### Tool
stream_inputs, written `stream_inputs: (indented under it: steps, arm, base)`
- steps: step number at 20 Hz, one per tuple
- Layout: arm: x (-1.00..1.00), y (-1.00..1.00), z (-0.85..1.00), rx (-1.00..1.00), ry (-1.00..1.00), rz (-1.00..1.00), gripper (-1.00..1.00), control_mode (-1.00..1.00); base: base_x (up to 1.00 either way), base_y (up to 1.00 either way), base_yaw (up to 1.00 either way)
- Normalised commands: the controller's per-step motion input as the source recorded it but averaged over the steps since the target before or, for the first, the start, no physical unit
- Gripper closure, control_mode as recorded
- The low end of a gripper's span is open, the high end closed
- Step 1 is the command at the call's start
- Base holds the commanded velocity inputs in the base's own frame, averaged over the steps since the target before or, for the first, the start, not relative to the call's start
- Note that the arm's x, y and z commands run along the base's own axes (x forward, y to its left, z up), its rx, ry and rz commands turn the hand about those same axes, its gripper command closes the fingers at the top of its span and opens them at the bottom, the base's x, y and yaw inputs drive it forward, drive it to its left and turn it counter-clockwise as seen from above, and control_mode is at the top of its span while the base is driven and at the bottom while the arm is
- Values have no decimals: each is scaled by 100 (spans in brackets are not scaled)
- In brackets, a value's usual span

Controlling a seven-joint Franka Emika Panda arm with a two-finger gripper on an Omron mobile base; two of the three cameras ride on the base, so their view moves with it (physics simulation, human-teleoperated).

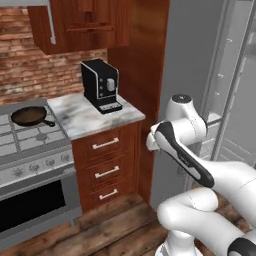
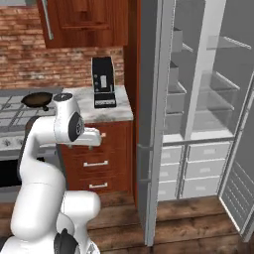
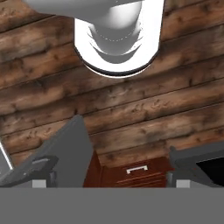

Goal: Place one of the steaks on the plate and the other in the bowl. Then place the bowl in the fridge.

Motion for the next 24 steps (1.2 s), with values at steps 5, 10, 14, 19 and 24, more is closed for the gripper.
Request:
stream_inputs:
  steps: [5,10,14,19,24]
  arm:
    - [0,0,0,0,0,0,-100,100]
    - [0,0,0,0,0,0,-100,100]
    - [0,0,0,0,0,0,-100,100]
    - [0,0,0,0,0,0,-100,100]
    - [0,0,0,0,0,0,-100,100]
  base:
    - [-35,100,6]
    - [0,100,41]
    - [27,100,28]
    - [52,100,-6]
    - [36,100,-15]
